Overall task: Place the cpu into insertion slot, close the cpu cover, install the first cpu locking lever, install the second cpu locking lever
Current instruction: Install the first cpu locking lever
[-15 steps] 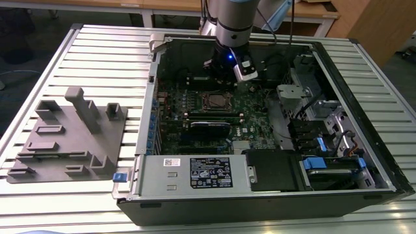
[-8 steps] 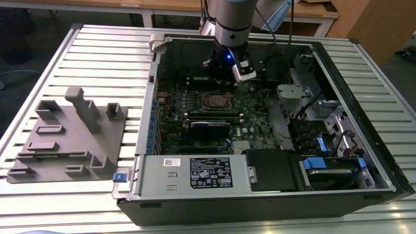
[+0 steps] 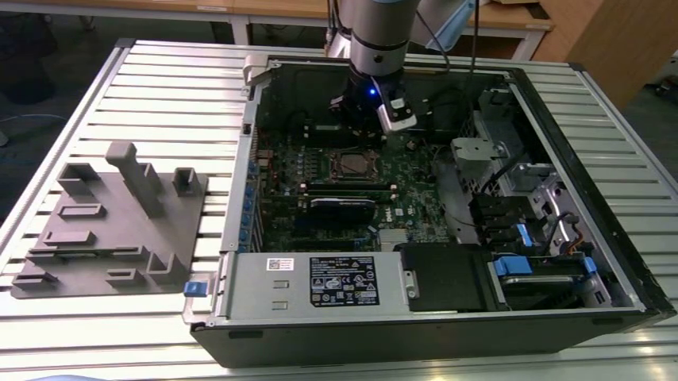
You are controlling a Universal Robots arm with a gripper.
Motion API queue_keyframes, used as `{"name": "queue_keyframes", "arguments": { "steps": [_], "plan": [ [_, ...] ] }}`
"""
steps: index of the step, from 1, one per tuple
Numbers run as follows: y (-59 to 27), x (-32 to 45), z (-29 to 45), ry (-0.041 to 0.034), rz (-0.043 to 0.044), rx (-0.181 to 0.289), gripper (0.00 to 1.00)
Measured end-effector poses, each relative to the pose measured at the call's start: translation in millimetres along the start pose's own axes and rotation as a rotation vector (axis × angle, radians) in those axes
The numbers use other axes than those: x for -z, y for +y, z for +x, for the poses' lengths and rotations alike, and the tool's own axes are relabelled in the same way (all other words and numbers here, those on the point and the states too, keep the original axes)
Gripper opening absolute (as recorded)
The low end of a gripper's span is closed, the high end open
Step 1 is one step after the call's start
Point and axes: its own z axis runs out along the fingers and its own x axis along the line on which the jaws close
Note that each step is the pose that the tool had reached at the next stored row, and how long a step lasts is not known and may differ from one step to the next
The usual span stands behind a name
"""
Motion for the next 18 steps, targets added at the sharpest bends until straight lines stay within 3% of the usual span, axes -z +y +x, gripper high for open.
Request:
{"name": "queue_keyframes", "arguments": {
  "steps": [10, 18],
  "plan": [
    [-0.2, -0.3, 1.4, -0.0016, 0.0002, -0.008, 0.11],
    [-0.3, -1.3, 2.2, -0.0072, 0.0011, -0.052, 0.11]
  ]
}}
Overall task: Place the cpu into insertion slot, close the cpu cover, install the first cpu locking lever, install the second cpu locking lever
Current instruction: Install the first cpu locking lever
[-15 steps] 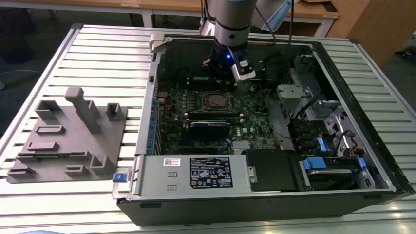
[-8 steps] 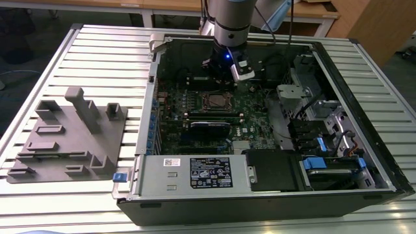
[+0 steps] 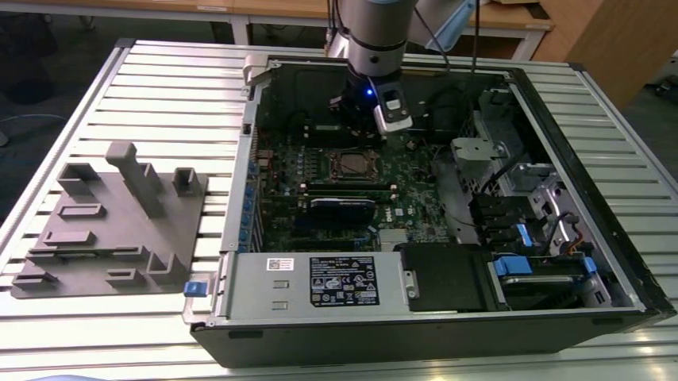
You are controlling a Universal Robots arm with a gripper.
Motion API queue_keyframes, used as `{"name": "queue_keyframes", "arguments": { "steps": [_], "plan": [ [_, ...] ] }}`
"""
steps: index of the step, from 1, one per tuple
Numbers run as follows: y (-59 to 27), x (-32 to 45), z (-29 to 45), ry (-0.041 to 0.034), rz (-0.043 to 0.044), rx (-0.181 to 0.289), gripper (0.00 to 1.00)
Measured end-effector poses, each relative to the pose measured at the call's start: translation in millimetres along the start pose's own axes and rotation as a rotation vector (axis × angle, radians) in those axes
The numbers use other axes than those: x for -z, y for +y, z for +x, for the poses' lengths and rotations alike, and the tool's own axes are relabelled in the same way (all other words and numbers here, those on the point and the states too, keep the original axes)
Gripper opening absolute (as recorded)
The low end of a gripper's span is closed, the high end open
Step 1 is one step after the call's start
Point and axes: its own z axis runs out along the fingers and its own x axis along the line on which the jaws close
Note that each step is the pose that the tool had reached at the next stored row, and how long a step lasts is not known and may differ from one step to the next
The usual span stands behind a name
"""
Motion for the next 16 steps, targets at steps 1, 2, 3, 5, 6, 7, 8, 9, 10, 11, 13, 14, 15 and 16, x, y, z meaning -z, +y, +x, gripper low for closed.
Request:
{"name": "queue_keyframes", "arguments": {
  "steps": [1, 2, 3, 5, 6, 7, 8, 9, 10, 11, 13, 14, 15, 16],
  "plan": [
    [0.0, 0.0, 0.6, 0.0, -0.0001, 0.0, 0.11],
    [-0.1, 0.0, 1.2, -0.0001, -0.0001, 0.0, 0.11],
    [-0.1, 0.0, 1.7, -0.0001, -0.0001, -0.001, 0.11],
    [-0.1, 0.0, 2.1, 0.0, -0.0001, -0.001, 0.11],
    [-0.2, 0.1, 2.1, 0.0001, 0.0001, -0.001, 0.11],
    [-0.1, 0.0, 2.1, -0.0002, 0.0, -0.003, 0.11],
    [0.1, -0.1, 2.2, -0.0004, 0.0001, -0.005, 0.11],
    [0.3, -0.2, 2.3, -0.0007, 0.0002, -0.007, 0.11],
    [0.6, -0.3, 2.3, -0.0008, 0.0001, -0.007, 0.11],
    [0.7, -0.3, 2.3, -0.0008, 0.0002, -0.007, 0.11],
    [1.0, -0.6, 2.4, -0.0009, 0.0001, -0.007, 0.11],
    [1.0, -0.7, 2.4, -0.0011, 0.0004, -0.01, 0.11],
    [1.0, -0.9, 2.4, -0.0025, 0.0006, -0.022, 0.11],
    [1.0, -1.1, 2.5, -0.0032, 0.0008, -0.028, 0.11]
  ]
}}
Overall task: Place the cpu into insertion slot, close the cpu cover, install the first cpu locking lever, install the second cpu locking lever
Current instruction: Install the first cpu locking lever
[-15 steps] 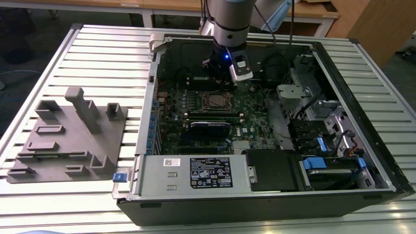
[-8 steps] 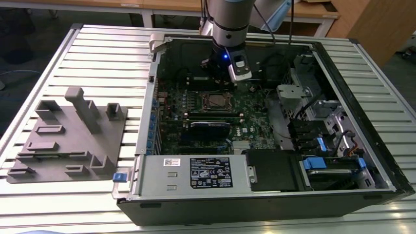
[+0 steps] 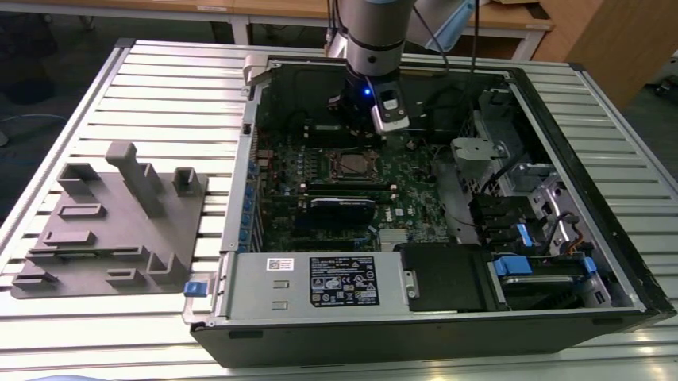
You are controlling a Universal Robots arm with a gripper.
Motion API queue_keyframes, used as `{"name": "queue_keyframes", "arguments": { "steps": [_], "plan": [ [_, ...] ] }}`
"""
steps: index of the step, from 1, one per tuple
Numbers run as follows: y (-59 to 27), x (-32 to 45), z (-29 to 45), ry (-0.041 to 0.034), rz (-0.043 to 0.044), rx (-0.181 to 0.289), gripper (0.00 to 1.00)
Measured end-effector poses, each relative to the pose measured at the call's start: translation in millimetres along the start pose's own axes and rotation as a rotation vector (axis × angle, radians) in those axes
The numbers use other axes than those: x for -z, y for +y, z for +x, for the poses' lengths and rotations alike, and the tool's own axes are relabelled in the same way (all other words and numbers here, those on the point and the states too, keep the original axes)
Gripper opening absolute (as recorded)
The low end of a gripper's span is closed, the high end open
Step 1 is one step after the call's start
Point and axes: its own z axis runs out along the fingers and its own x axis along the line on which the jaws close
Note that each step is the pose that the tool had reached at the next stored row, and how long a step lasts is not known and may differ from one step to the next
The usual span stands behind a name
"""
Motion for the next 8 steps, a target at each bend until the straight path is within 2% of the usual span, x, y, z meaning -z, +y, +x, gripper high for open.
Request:
{"name": "queue_keyframes", "arguments": {
  "steps": [8],
  "plan": [
    [1.1, -0.5, 0.2, -0.0008, 0.0, -0.006, 0.11]
  ]
}}
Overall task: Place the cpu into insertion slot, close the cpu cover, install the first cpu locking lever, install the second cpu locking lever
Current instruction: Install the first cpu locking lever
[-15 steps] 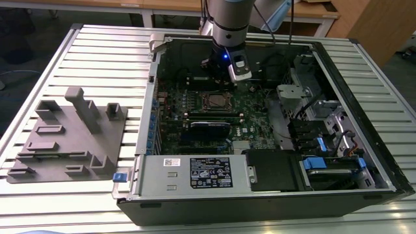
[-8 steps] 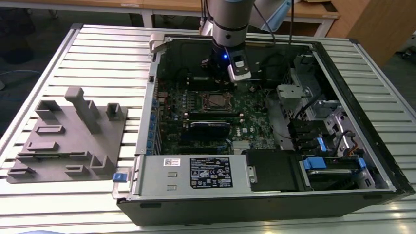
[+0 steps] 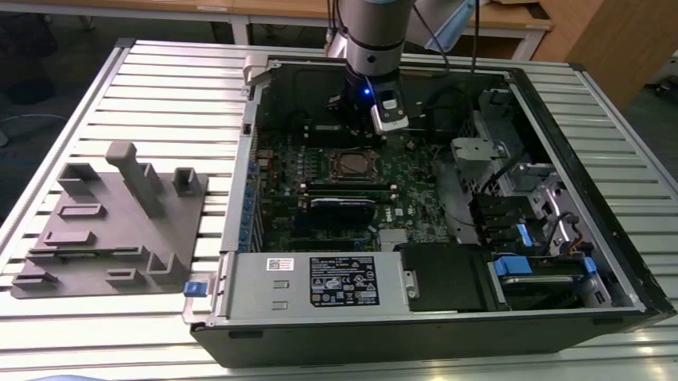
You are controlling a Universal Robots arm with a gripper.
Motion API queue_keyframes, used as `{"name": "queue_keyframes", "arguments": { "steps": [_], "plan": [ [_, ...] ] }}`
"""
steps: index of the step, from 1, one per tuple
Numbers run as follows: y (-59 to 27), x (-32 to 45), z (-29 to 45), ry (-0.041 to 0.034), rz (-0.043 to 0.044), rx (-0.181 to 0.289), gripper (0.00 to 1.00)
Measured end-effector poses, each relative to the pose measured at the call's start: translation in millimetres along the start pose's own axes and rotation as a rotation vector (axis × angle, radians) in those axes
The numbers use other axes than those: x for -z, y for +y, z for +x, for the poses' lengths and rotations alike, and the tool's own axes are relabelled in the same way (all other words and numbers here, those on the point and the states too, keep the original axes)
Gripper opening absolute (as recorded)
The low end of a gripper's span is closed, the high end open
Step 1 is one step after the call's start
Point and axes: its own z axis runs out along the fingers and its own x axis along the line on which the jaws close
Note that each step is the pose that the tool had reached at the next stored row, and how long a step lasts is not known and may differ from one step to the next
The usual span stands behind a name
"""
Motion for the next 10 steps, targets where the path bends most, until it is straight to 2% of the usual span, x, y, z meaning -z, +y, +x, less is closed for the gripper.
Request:
{"name": "queue_keyframes", "arguments": {
  "steps": [10],
  "plan": [
    [-2.7, 0.2, -1.7, -0.0001, 0.0, 0.0, 0.11]
  ]
}}
